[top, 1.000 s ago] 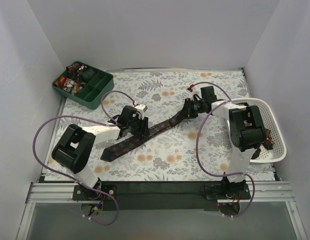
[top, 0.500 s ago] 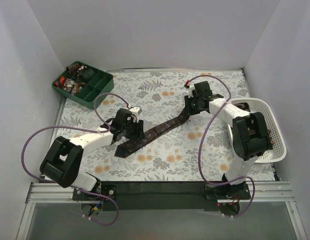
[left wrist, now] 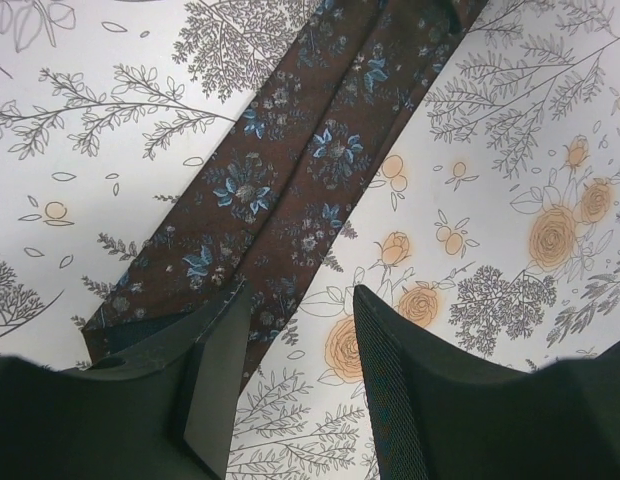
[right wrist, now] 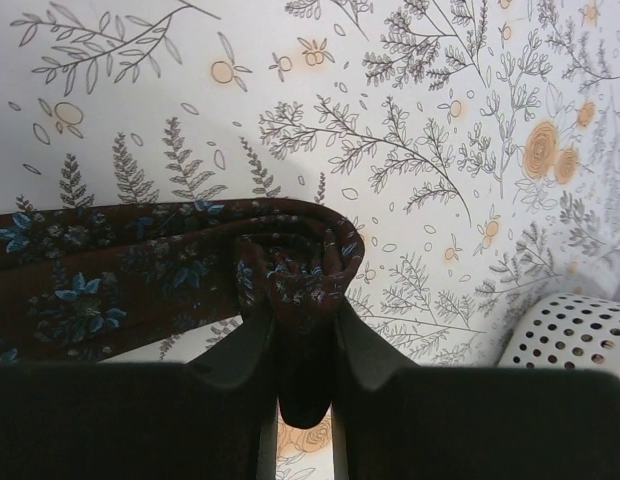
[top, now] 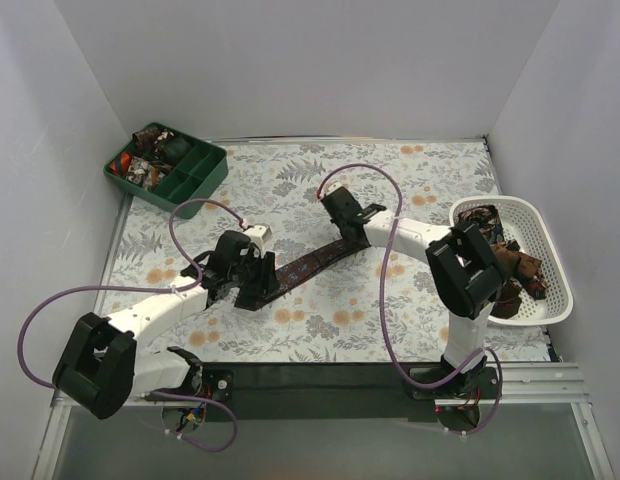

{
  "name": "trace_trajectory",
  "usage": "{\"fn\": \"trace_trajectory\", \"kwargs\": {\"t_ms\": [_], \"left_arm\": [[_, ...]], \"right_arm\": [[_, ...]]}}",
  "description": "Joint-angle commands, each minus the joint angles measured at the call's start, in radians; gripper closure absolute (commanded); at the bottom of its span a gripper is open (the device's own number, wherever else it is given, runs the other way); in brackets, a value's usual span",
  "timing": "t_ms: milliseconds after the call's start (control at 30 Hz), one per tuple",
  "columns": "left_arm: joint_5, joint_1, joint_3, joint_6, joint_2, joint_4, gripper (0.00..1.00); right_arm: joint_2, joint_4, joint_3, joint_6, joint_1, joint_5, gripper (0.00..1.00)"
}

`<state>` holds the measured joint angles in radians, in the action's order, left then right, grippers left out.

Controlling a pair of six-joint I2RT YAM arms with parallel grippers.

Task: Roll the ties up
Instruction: Roll the tie

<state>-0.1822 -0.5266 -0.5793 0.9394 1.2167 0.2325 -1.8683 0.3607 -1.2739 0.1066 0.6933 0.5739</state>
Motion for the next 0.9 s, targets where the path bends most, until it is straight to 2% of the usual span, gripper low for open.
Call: {"fn": "trace_trajectory", "kwargs": {"t_ms": [0,100,267,400,467,500,567,600,733,867], "left_arm": [[0.027,0.0,0.009,0.007,-0.072,0.036,0.57],[0.036,0.0,0.016,0.012,-0.098,0.045,0.57],[0.032,-0.001,0.013,0.016,-0.111,0.059,0.57],[0.03,-0.001,0.006,0.021,-0.109,0.06,0.57],[0.02,-0.001,-0.002,0.032,-0.106,0.059,0.57],[0.015,-0.001,-0.013,0.036,-0.097,0.057,0.57],[0.004,-0.001,-0.025,0.047,-0.088,0.05,0.57],[0.001,-0.001,-0.033,0.055,-0.076,0.047,0.57],[-0.01,-0.001,-0.076,0.071,-0.045,0.031,0.56],[-0.019,-0.001,-0.112,0.09,-0.013,0.028,0.56]], "right_arm": [[-0.045,0.02,-0.044,0.022,0.066,0.19,0.99],[-0.084,0.02,-0.056,0.015,0.115,0.204,0.99],[-0.133,0.038,-0.077,-0.011,0.169,0.144,0.98],[-0.131,0.044,-0.068,-0.034,0.175,0.012,0.82],[-0.117,0.046,-0.059,-0.036,0.175,-0.067,0.77],[-0.112,0.046,-0.058,-0.036,0.173,-0.087,0.7],[-0.092,0.047,-0.056,-0.036,0.173,-0.152,0.65],[-0.085,0.046,-0.056,-0.035,0.17,-0.175,0.57],[-0.048,0.061,-0.073,-0.03,0.144,-0.319,0.46],[-0.023,0.092,-0.105,-0.027,0.12,-0.391,0.35]]}}
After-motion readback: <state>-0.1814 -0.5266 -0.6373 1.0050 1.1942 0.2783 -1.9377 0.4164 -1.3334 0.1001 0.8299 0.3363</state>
